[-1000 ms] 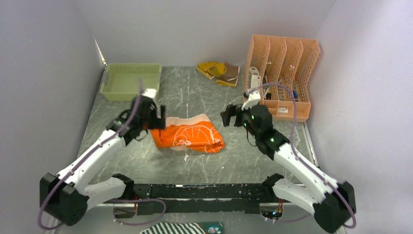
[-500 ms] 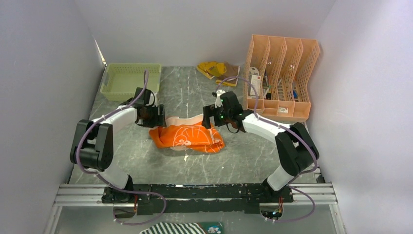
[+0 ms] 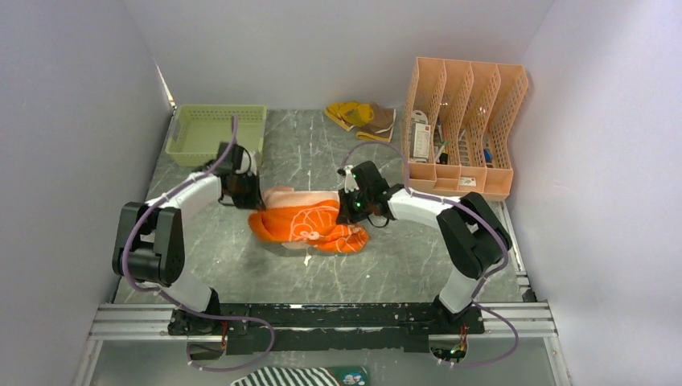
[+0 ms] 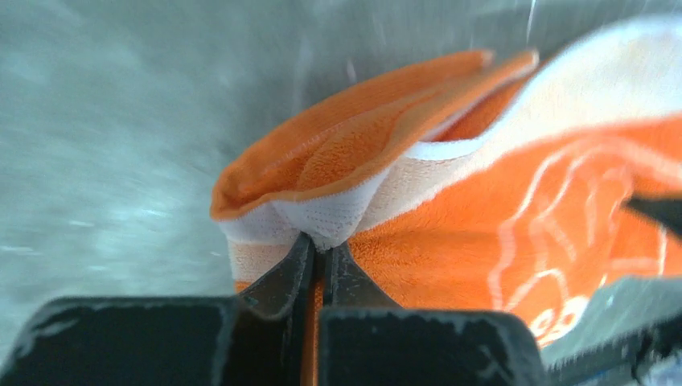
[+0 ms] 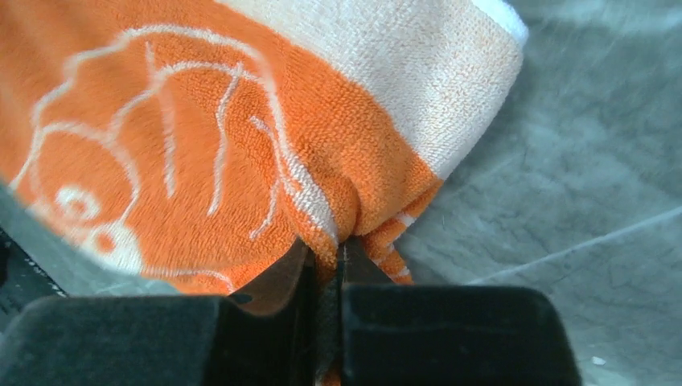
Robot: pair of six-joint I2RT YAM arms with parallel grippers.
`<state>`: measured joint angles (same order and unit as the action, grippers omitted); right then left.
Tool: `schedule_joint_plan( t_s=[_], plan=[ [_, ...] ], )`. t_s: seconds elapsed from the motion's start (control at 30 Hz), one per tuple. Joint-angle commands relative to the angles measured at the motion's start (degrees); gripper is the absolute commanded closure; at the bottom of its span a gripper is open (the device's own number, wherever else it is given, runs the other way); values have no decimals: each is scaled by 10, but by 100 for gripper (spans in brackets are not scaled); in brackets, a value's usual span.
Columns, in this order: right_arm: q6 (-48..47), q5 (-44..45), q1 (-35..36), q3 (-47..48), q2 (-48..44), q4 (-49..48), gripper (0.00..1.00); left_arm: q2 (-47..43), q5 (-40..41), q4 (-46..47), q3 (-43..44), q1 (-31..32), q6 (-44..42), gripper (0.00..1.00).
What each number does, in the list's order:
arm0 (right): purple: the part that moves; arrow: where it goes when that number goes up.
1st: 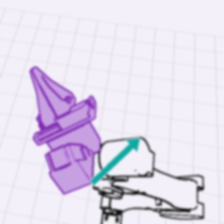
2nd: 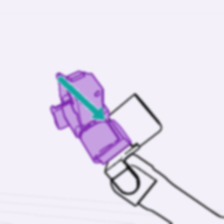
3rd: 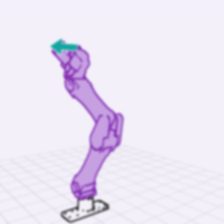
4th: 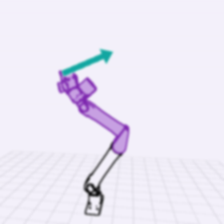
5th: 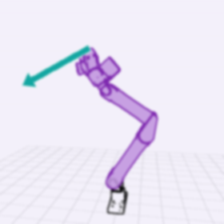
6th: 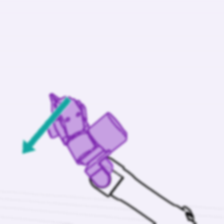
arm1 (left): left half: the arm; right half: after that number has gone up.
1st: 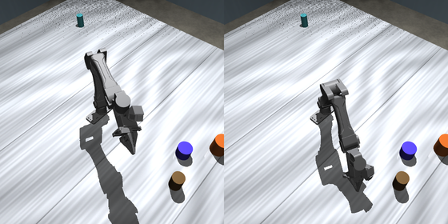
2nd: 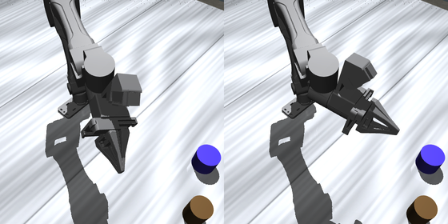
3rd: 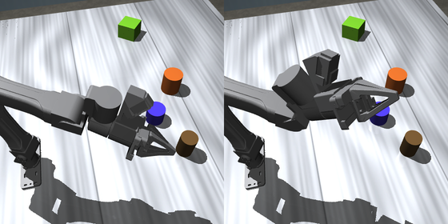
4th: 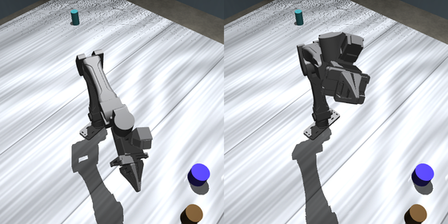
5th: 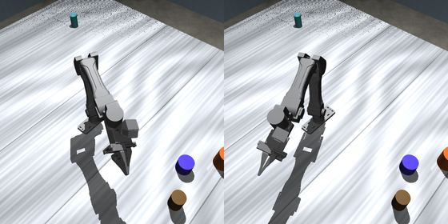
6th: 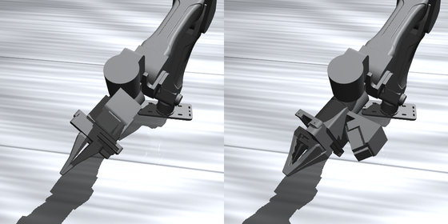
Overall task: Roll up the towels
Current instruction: Flatten out the towel at the center of the board.
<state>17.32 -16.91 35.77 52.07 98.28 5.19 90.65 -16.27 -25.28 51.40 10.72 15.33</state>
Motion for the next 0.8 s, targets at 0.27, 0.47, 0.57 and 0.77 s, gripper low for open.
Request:
schedule_joint_plan(
  t_s=[0.27,0.47,0.57,0.77],
  plan=[
    [-101,165,-37,325,-68,158,100,-56,255,-79,392,-42,-40,93],
    [-133,257,135,120,-191,83,79,-259,236,-47,76,-8,31,92],
    [-113,324,239,-13,-253,44,35,-371,208,-72,-52,-8,101,53],
    [-80,334,206,-116,-376,-56,0,-404,238,-103,-6,-9,90,1]
  ],
)
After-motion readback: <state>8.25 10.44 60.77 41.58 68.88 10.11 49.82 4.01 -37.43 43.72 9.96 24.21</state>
